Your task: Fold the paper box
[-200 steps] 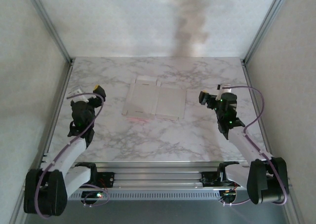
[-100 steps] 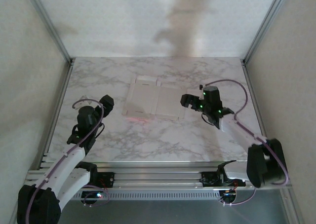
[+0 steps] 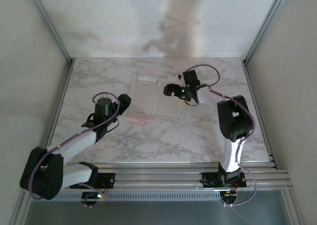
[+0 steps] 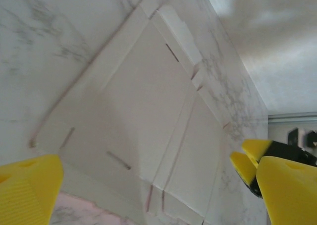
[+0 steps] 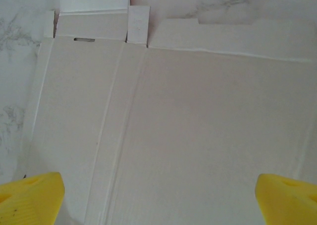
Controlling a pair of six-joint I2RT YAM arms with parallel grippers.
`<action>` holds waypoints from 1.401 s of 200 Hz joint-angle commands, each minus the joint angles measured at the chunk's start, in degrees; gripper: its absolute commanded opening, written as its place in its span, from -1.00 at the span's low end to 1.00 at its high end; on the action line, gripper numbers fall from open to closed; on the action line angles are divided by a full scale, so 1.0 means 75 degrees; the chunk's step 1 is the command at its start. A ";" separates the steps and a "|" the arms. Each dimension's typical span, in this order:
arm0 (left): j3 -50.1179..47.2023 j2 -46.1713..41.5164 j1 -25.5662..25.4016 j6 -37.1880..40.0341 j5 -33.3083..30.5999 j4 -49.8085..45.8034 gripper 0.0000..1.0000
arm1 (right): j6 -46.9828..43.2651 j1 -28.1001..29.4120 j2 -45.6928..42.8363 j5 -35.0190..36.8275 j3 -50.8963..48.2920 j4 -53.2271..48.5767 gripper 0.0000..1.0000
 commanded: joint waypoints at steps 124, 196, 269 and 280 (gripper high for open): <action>0.3199 0.4031 -0.0646 -0.0573 0.1182 0.0052 0.99 | -0.0142 -0.0027 0.1322 0.0188 0.1714 -0.1476 0.99; 0.3825 0.4687 -0.0699 -0.0529 0.0946 -0.1090 0.99 | -0.0135 -0.0090 0.1265 0.0282 0.1368 -0.1631 0.99; 0.4618 0.5402 -0.0698 -0.0348 0.0880 -0.2123 0.99 | 0.0770 -0.0087 0.0509 0.0625 0.0045 -0.1364 0.99; 0.4623 0.5472 -0.0698 -0.0352 0.0916 -0.2106 0.99 | 0.1001 -0.0090 0.0307 0.0623 -0.0297 -0.1226 0.99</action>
